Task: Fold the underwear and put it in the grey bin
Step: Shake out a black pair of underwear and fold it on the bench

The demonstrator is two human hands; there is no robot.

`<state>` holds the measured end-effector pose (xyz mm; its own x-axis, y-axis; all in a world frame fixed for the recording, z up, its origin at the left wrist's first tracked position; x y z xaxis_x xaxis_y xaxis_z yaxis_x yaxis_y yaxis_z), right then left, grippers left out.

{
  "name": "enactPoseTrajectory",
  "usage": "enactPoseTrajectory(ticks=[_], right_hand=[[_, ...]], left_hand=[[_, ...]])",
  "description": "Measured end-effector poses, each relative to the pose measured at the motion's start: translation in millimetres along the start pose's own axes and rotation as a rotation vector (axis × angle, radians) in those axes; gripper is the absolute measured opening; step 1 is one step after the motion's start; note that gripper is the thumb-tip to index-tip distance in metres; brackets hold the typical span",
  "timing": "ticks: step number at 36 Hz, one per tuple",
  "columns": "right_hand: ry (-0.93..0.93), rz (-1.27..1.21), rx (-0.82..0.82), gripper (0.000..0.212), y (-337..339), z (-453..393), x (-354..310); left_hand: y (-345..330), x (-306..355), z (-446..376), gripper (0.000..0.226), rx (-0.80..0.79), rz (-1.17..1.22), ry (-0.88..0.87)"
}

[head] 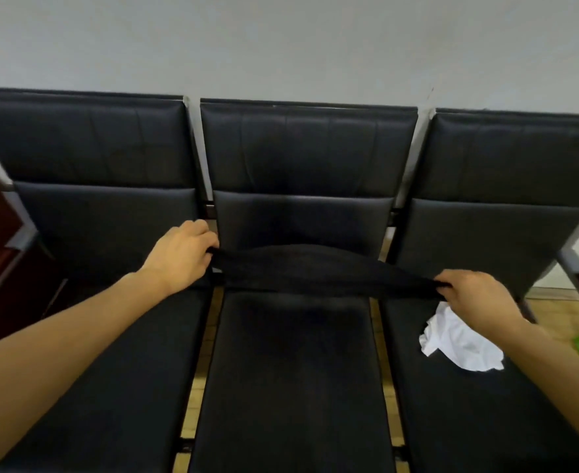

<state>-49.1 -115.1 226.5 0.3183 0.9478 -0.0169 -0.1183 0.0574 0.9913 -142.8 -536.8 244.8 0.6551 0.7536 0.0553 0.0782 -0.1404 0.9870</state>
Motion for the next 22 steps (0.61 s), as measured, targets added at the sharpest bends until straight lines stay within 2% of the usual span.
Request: enactPoseTrajectory(ticks=[4, 6, 8, 10, 12, 13, 15, 16, 19, 22], right_hand=[[0.082, -0.003, 0.015, 0.010, -76.8, 32.8, 13.0], [0.184, -0.043, 0.081, 0.026, -138.2, 54.5, 21.0], [0.215, -0.072, 0.029, 0.042, -195.3, 70.1, 27.1], [0.248, -0.051, 0.049, 0.047, -276.1, 91.7, 31.5], [0.198, -0.058, -0.118, 0.036, -315.8, 103.9, 30.4], [0.173, -0.056, -0.155, 0.029, -340.1, 109.4, 31.8], [0.189, -0.017, -0.204, 0.030, -390.0, 131.4, 33.0], [0.198, -0.023, -0.239, 0.031, -405.1, 138.9, 34.0], [0.240, -0.059, -0.144, 0.045, -445.8, 163.1, 44.3], [0.243, -0.014, -0.117, 0.048, -459.9, 173.5, 56.1]], left_hand=[[-60.4, 31.3, 50.0, 0.022, -0.074, -0.017, 0.019], [-112.6, 48.4, 82.8, 0.030, -0.072, -0.050, 0.006], [-163.8, 56.2, 112.7, 0.039, -0.104, -0.040, 0.005], [-241.3, 71.8, 154.2, 0.043, -0.134, -0.102, 0.029], [-279.7, 76.0, 177.4, 0.044, -0.211, -0.076, 0.071], [-301.7, 79.9, 190.4, 0.042, -0.227, -0.064, 0.092], [-347.4, 92.4, 216.9, 0.042, -0.267, -0.047, 0.119], [-360.5, 95.1, 227.1, 0.043, -0.257, -0.026, 0.130], [-400.9, 115.2, 260.4, 0.043, -0.296, -0.033, 0.129], [-412.4, 126.3, 280.4, 0.051, -0.300, -0.020, 0.144]])
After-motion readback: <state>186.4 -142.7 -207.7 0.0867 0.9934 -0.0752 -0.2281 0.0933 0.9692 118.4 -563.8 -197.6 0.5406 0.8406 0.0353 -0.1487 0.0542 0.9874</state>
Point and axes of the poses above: each hand's wrist, its own z-axis away from the middle knuckle, its own y-axis out of the back of the hand, x = y × z, the point moved 3 cm from there along -z, towards the middle knuckle, and after that the axes turned 11 degrees about -y, right-handed, at the moved point
